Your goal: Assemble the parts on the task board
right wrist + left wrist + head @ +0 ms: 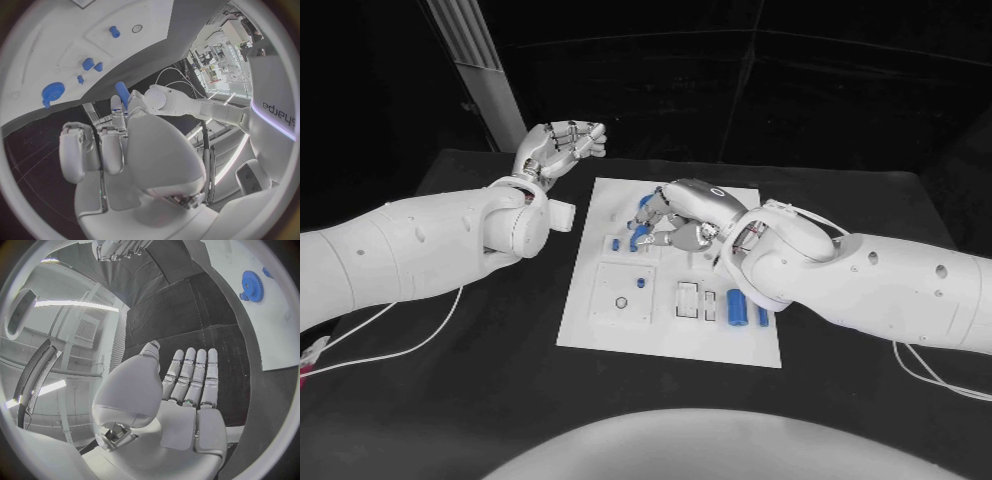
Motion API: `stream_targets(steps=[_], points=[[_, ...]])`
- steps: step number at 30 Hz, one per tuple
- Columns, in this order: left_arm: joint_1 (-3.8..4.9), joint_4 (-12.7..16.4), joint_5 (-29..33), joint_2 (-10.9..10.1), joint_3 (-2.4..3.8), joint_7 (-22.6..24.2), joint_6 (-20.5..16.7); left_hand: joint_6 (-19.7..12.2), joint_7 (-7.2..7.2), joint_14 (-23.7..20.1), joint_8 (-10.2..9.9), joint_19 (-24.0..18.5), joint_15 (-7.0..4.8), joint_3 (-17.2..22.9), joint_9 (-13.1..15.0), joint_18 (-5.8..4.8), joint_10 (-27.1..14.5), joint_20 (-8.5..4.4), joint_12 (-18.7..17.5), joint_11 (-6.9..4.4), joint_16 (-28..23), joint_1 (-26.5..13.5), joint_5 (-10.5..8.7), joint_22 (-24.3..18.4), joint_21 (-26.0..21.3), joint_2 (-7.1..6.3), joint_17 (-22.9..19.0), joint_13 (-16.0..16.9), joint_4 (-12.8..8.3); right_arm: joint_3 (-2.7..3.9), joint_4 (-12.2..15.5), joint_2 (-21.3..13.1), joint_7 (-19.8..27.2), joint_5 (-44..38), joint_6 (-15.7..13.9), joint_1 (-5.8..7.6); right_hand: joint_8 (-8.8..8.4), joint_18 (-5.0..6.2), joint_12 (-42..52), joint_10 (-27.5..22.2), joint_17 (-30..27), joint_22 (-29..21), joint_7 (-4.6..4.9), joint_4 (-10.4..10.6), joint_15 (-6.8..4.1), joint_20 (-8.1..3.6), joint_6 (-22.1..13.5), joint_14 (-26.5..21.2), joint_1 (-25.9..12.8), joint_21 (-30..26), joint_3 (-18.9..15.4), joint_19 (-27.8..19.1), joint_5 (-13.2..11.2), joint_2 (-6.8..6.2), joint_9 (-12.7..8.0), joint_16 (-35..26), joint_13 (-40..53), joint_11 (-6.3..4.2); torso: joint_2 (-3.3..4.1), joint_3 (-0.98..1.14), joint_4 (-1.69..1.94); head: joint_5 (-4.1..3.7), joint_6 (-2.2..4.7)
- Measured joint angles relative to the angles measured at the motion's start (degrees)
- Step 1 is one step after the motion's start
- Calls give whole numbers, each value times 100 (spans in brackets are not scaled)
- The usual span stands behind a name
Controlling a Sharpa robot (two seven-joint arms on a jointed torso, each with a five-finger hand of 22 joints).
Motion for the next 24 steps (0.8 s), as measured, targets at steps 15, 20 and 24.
stream_targets(steps=[15,20,24], points=[[-2,0,0,0,0,0,6,0,0,0,0,0,0,0,0,0,0,0,0,0,0,0,0,-2,0,0,-1,1,0,-4,-161,251,68,-1009,686,-65,-2,0,-93,-6,4,0,0,0,0,0,-2,0,0,0,-1,0,-1,0,-14,0,0,5,-2,-1,-11,57,-43],[-3,-1,0,2,0,0,7,0,0,0,0,0,0,0,0,0,0,0,0,0,0,0,0,-5,0,0,-7,1,0,-5,-183,307,74,-1186,1039,-73,-35,0,-115,-22,4,0,4,1,0,0,-9,0,0,0,-2,0,-1,0,-14,0,0,22,-5,1,-11,38,-91],[-3,-3,0,2,0,0,10,0,0,0,0,0,0,0,0,0,-20,0,21,21,0,0,0,-5,0,0,-6,1,0,-5,-204,354,85,-1279,1265,-83,-46,0,-115,-22,4,0,0,1,0,0,-15,0,0,0,-2,0,-1,0,-15,0,0,22,-5,3,-11,24,-117]])
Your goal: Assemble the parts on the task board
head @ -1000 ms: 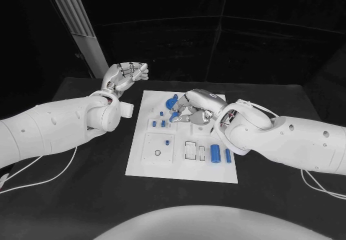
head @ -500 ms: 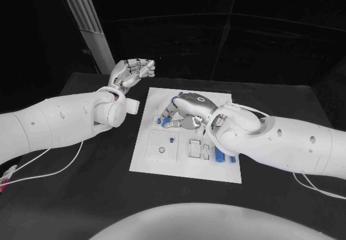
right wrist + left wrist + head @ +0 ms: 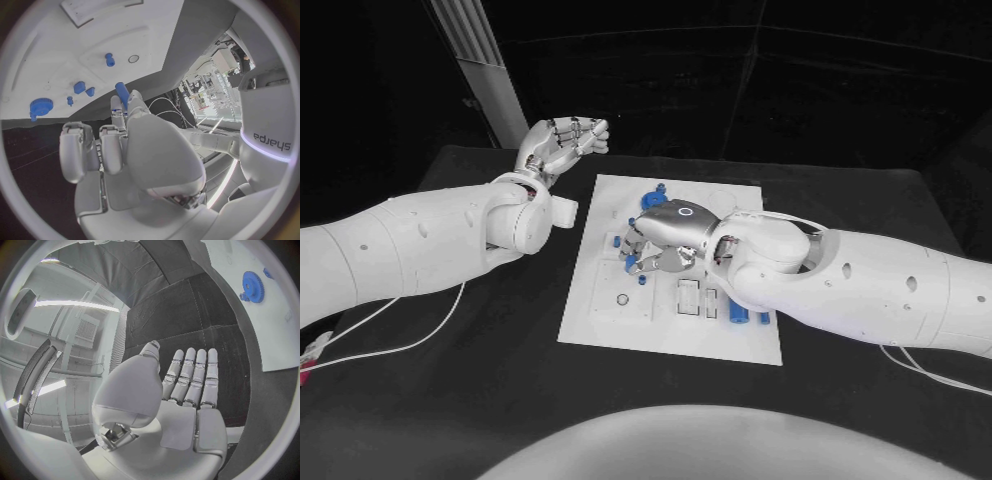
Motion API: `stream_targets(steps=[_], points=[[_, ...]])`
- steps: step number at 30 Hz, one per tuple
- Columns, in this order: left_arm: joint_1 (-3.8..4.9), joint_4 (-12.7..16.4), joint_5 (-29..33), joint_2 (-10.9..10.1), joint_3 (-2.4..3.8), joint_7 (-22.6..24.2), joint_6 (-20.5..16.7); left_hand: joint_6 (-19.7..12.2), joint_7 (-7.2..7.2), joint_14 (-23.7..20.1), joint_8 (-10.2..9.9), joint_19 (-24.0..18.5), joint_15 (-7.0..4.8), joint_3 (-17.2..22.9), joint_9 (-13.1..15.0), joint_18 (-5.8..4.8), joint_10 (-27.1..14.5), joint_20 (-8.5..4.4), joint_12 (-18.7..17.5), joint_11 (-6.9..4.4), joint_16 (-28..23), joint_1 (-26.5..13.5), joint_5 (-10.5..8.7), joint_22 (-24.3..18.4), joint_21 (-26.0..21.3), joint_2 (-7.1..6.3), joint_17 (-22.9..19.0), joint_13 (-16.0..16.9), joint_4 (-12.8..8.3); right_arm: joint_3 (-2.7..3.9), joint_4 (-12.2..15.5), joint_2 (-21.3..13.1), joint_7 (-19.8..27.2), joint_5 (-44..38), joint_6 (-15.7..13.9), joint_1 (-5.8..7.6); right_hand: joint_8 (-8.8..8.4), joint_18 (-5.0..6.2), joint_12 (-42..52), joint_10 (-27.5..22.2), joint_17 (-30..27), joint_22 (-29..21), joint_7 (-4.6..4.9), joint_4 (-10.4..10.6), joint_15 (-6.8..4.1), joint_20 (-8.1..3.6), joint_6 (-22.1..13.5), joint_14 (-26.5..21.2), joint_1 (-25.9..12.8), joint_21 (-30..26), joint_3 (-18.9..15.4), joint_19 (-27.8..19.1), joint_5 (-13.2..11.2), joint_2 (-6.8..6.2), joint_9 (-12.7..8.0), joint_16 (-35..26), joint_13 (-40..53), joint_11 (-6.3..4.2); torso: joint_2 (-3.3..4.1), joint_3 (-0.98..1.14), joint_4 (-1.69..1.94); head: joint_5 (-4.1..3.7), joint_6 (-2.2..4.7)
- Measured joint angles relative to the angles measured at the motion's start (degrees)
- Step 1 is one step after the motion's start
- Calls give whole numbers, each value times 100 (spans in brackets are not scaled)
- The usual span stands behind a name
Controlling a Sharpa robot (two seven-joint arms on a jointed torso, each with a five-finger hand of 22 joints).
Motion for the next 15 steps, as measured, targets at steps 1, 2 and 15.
stream_targets(steps=[1,2,15], points=[[0,-1,0,0,0,0,1,0,0,0,0,0,0,0,0,0,0,0,0,0,0,0,0,0,0,0,0,0,0,0,-5,12,3,-19,41,-5,0,0,0,0,0,0,0,0,0,0,0,0,0,0,0,0,0,0,0,0,0,0,0,0,0,-2,-5],[-1,-2,0,0,0,0,2,0,0,0,0,0,0,0,0,0,0,0,0,0,0,0,0,0,0,0,0,0,0,-1,-14,29,7,-41,90,-12,-1,0,0,0,0,0,0,0,0,0,-1,0,0,0,0,0,0,0,-2,0,0,0,0,0,0,-7,-13],[-2,-5,0,4,0,0,7,0,0,0,0,0,0,0,0,0,0,0,0,0,0,0,0,1,0,0,1,-4,0,-3,-114,193,67,-216,340,-55,-39,0,-20,-20,-1,0,0,1,5,0,-21,-5,-1,0,-1,0,-13,-1,-2,0,0,20,0,0,0,-21,-31]])
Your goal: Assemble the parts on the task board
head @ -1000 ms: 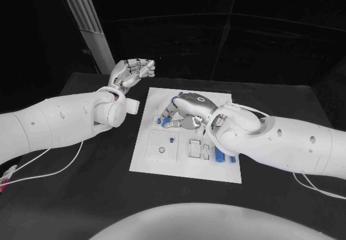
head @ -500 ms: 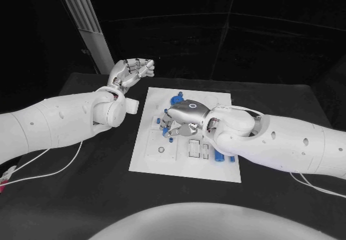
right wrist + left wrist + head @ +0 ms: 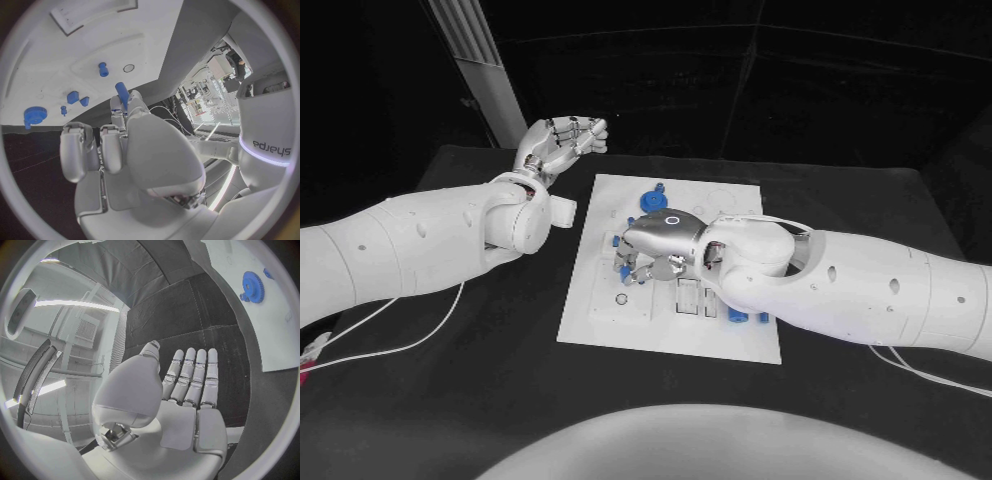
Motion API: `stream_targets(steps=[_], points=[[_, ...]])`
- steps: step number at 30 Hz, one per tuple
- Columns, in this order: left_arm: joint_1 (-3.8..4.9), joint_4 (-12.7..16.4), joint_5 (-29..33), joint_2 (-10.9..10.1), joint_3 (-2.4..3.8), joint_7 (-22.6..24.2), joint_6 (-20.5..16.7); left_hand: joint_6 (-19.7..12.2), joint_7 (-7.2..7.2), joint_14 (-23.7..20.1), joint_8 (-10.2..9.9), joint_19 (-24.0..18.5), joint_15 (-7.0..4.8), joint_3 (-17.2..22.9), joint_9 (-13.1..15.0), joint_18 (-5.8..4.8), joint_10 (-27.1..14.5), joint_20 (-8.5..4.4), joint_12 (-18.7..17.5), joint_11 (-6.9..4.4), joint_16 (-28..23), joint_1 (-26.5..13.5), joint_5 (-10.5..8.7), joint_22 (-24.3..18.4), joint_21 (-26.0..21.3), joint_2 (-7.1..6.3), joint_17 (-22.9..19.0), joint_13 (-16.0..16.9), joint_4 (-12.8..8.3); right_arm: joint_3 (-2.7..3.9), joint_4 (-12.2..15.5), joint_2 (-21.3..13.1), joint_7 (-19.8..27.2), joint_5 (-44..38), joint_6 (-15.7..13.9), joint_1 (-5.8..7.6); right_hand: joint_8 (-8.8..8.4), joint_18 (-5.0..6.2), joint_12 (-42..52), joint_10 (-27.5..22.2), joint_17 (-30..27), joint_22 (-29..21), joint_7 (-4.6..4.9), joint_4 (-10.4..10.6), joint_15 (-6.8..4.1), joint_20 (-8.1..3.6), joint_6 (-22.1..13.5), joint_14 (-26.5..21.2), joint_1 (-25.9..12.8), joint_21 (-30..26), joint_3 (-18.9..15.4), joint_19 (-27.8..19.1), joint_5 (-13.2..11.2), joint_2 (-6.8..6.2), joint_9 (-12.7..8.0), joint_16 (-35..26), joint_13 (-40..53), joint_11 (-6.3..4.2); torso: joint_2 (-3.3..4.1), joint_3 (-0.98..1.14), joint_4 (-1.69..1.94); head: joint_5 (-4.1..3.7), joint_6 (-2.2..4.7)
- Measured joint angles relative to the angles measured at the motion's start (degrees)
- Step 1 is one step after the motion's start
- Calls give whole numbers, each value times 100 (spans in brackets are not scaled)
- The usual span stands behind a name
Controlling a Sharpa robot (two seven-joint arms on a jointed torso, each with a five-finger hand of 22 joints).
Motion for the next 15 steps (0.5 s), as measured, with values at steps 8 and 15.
stream_targets(steps=[8,15], points=[[0,2,0,-1,0,0,1,-21,-21,-21,0,0,-21,-33,0,0,0,0,0,0,22,0,0,0,-23,0,-17,0,0,1,-10,98,51,-79,89,-22,-17,0,0,0,5,0,0,0,17,0,-3,-17,2,0,0,0,-2,2,0,0,0,0,1,-1,0,-33,-14],[-1,1,0,-3,0,0,1,-21,-21,-21,0,0,-21,-33,0,0,0,0,0,0,22,0,0,-5,-23,0,-17,1,0,1,-22,167,72,-198,190,-44,-9,0,-20,0,5,0,1,0,17,0,-22,-17,25,0,-1,0,-3,25,-1,0,0,0,2,-3,0,-59,-15]])
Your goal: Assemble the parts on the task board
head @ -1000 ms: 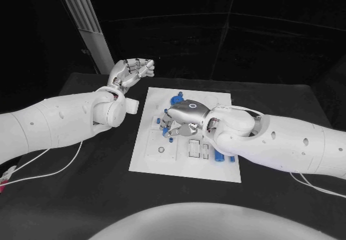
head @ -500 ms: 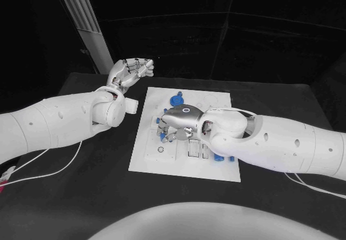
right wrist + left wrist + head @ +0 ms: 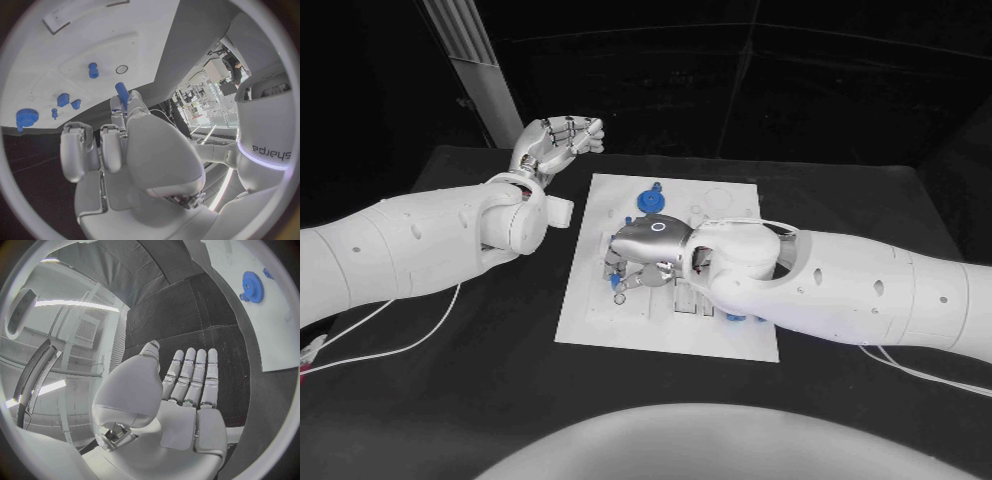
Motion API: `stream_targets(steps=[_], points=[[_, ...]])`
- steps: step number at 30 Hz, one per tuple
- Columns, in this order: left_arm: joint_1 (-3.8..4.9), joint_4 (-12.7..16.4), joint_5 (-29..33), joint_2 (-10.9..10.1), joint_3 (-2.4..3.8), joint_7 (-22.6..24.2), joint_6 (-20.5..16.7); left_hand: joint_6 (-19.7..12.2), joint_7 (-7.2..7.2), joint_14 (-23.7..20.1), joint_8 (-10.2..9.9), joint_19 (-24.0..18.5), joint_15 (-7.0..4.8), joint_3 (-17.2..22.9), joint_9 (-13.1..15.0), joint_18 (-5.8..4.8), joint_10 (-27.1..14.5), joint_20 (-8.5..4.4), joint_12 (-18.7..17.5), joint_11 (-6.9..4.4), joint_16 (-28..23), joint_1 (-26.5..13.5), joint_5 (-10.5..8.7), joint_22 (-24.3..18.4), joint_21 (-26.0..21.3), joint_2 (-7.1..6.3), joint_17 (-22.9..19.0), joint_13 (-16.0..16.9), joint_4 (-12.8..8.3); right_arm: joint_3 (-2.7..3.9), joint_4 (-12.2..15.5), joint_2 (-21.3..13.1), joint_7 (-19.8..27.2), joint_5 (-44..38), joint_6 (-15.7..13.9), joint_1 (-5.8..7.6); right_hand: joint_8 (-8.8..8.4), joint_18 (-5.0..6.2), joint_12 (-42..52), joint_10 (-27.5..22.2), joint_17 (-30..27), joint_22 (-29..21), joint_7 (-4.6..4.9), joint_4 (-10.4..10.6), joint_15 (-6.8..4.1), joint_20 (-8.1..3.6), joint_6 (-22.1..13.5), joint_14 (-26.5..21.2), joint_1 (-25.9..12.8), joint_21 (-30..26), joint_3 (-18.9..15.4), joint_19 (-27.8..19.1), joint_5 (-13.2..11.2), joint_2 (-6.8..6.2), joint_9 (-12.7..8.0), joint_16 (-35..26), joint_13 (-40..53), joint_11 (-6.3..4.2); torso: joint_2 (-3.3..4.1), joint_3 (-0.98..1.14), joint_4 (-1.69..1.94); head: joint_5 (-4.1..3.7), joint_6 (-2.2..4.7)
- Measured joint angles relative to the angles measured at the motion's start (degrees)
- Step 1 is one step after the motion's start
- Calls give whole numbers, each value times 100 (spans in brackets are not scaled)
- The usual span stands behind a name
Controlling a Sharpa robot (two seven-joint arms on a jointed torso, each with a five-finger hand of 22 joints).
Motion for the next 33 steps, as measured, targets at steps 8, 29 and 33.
stream_targets(steps=[8,29,33], points=[[0,0,0,3,0,0,0,0,0,0,0,0,0,0,0,0,0,0,0,0,0,0,0,1,0,0,0,0,0,0,-23,63,2,-138,146,-31,5,0,0,-21,-7,0,0,0,21,0,-19,21,0,0,0,0,-1,0,-4,0,0,21,0,2,2,-7,0],[0,4,0,-13,0,0,0,0,0,0,0,0,1,1,0,0,0,0,0,0,0,0,0,2,0,0,1,1,0,-1,-90,142,-8,-263,438,-145,-6,0,0,-21,-9,0,30,1,21,0,-31,22,-1,0,-1,0,17,-1,-5,0,0,20,-2,2,-2,-52,0],[0,6,0,-15,0,0,0,0,0,0,0,0,0,1,0,0,0,0,0,0,0,0,0,2,0,0,2,1,0,5,-105,166,-10,-269,471,-145,-8,0,0,-20,-9,0,35,1,21,0,-35,21,-1,0,-1,0,17,-1,-4,0,0,20,-2,3,-2,-62,0]])
